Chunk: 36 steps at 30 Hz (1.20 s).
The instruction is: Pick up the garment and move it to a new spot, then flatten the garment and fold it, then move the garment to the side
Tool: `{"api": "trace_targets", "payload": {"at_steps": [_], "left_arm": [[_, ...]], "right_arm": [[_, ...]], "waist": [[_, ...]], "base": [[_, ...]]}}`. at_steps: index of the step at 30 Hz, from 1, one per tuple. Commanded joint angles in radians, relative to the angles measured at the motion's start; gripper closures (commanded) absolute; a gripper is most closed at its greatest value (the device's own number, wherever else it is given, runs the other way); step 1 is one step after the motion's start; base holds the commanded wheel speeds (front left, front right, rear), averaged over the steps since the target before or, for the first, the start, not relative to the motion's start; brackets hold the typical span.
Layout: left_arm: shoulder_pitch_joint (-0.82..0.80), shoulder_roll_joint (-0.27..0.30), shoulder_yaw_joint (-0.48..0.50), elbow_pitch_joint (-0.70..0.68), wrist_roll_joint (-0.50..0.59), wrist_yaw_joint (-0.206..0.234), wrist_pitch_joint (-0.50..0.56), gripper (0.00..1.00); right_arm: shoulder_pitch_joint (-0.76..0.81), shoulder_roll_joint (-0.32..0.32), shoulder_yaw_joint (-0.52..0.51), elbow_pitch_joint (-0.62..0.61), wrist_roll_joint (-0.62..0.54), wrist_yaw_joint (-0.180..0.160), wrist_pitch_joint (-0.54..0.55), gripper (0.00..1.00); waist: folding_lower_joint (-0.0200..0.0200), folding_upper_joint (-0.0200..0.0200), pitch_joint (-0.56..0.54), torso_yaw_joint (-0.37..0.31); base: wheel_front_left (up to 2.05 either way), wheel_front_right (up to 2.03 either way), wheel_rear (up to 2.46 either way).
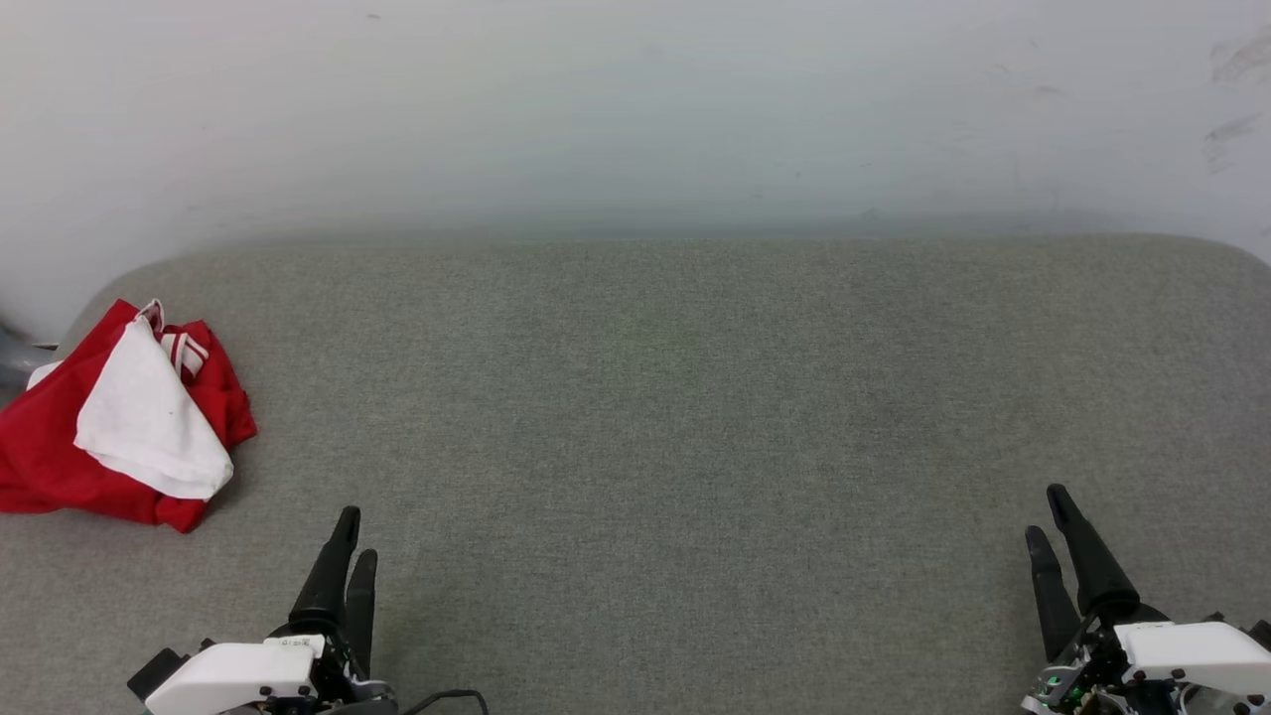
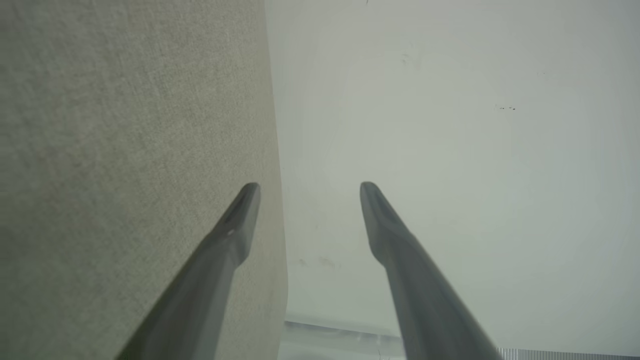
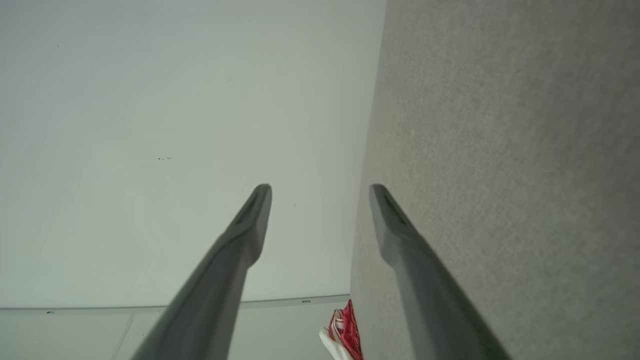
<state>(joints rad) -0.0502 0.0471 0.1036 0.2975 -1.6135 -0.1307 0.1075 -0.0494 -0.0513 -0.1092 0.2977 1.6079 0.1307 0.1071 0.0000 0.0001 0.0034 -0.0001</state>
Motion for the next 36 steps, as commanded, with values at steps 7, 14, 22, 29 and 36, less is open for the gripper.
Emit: {"api": "trace_targets", "payload": {"at_steps": [7,14,22,29,36], "left_arm": [[-0.004,0.001,-0.008,-0.034,0.009,0.000,-0.041,0.00],[0.004,0.002,-0.010,-0.026,0.035,0.000,-0.074,0.00],[0.009,0.002,0.035,-0.024,0.089,0.000,-0.108,0.00],[0.002,0.002,0.099,-0.051,0.191,0.000,-0.136,0.00],[0.020,0.003,0.090,-0.160,0.340,0.000,-0.169,0.00]], "right_arm": [[-0.012,0.000,0.019,-0.021,-0.055,0.000,-0.040,0.00],[-0.009,0.000,0.027,-0.026,-0.129,0.000,-0.073,0.00],[-0.012,0.000,0.012,-0.043,-0.275,0.000,-0.107,0.00],[-0.014,0.000,0.007,-0.105,-0.464,0.000,-0.135,0.00],[-0.016,0.000,0.040,-0.195,-0.727,0.000,-0.168,0.00]], "waist": [[0.0000,-0.0001,0.001,0.000],[0.0000,-0.0001,0.001,-0.001],[0.0000,-0.0001,0.000,0.000],[0.0000,-0.0001,0.000,0.001],[0.0000,-0.0001,0.002,0.003]], "base": [[0.00,0.00,0.00],[0.00,0.00,0.00],[0.00,0.00,0.00],[0.00,0.00,0.00],[0.00,0.00,0.00]]}}
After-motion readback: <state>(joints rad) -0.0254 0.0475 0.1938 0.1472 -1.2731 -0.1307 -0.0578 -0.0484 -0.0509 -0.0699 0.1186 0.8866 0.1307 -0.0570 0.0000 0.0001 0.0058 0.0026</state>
